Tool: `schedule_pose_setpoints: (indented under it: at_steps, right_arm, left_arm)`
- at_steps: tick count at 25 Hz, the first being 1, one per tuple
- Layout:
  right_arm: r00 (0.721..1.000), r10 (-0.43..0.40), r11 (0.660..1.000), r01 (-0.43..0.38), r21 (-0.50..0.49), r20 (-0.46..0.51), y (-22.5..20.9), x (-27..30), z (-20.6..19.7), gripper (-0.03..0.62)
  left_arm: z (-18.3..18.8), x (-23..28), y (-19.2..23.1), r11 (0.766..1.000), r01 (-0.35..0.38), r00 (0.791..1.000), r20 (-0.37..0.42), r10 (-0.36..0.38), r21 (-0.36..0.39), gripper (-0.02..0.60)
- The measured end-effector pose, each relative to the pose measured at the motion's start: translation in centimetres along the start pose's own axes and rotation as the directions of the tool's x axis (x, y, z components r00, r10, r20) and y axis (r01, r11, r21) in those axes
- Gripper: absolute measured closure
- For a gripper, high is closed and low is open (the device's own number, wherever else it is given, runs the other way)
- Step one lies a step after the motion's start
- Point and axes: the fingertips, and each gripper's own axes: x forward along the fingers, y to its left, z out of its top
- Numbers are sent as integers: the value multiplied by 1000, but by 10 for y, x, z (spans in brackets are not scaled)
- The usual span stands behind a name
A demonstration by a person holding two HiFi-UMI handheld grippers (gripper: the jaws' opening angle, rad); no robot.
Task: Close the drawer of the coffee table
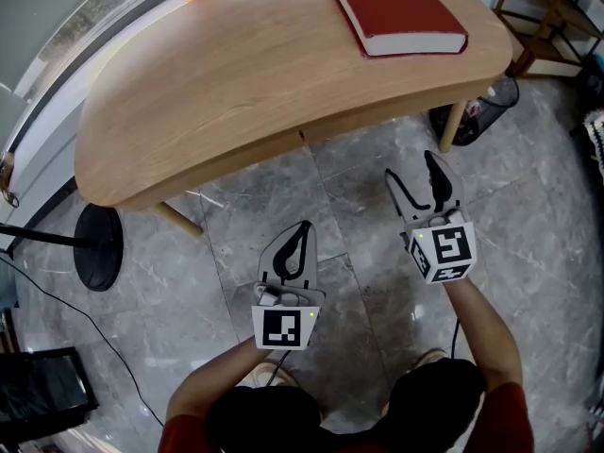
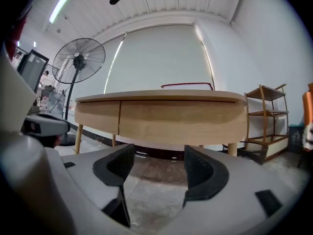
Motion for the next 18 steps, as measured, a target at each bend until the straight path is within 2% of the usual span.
schedule_pose_setpoints:
  at_steps: [3,6,9,13,18]
  right_arm:
    - [999,33,999,-33,-16,-3,12,-23,-6,298]
    - [999,49,999,-49,10,-22,17,-43,-9,298]
    - [998,41,999,-40,22,-41,19,-63,-10,298]
    - [997,33,994,-25,103,-75,24,-80,-13,298]
    - [997,14,997,-7,83,-80,22,-87,-14,298]
  left_arm:
    - [-1,-1,-1,1000,-2,1000,-2,2,-1,575]
    - [-2,-2,-2,1000,1,1000,-3,-1,5,574]
    - [-5,-4,-4,1000,3,1000,-4,-3,1,574]
    - [-13,-6,-5,1000,12,1000,-22,-12,26,574]
    - [-12,-9,-12,999,27,1000,-13,-27,45,574]
